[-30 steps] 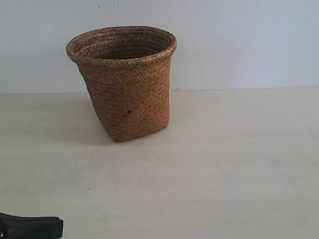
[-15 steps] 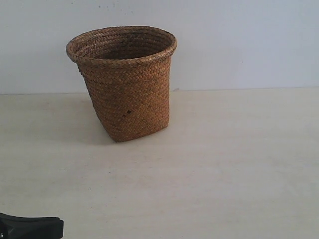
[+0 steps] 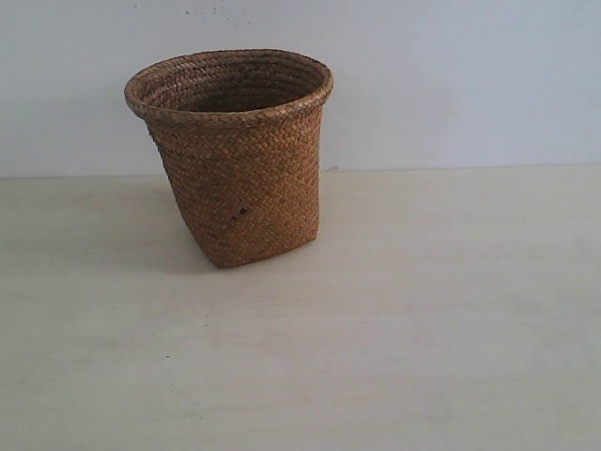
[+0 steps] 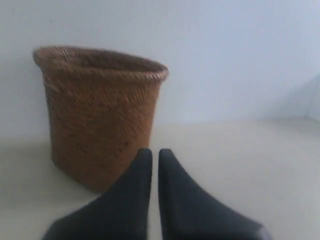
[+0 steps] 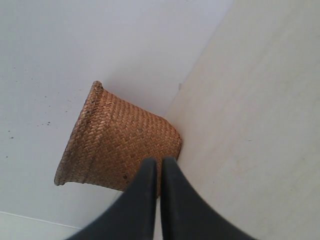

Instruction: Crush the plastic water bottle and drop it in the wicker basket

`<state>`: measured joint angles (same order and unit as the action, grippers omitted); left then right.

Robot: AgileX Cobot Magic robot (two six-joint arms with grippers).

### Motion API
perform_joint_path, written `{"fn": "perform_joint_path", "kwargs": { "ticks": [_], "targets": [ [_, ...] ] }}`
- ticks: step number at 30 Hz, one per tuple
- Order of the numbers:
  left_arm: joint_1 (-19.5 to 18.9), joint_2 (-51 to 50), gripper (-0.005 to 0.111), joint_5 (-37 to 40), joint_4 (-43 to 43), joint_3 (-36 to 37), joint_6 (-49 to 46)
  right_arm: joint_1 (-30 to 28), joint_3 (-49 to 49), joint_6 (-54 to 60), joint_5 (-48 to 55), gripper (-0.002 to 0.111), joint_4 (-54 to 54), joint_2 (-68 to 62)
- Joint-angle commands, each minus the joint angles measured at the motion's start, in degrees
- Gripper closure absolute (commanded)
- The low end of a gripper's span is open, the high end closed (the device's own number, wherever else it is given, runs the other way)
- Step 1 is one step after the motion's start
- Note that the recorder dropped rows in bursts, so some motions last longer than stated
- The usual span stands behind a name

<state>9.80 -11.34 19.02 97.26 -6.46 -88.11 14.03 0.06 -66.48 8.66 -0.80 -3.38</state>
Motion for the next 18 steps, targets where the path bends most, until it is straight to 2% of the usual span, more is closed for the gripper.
{"fn": "perform_joint_path", "kwargs": {
  "ticks": [1,8,18],
  "targets": [
    [-3.53,9.55,0.103,-1.44,0.55,2.06,-0.92,-0.31,-0.06,0.48,-0.31,0.108,0.04,0.26],
    [-6.9,11.34,0.103,-4.48,0.43,3.48,-1.96,-0.31,-0.06,0.48,-1.59,0.108,0.07,0.4],
    [-6.86,11.34,0.103,-6.78,0.58,3.48,-2.35,-0.31,-0.06,0.48,-1.59,0.108,0.07,0.4]
  ]
}}
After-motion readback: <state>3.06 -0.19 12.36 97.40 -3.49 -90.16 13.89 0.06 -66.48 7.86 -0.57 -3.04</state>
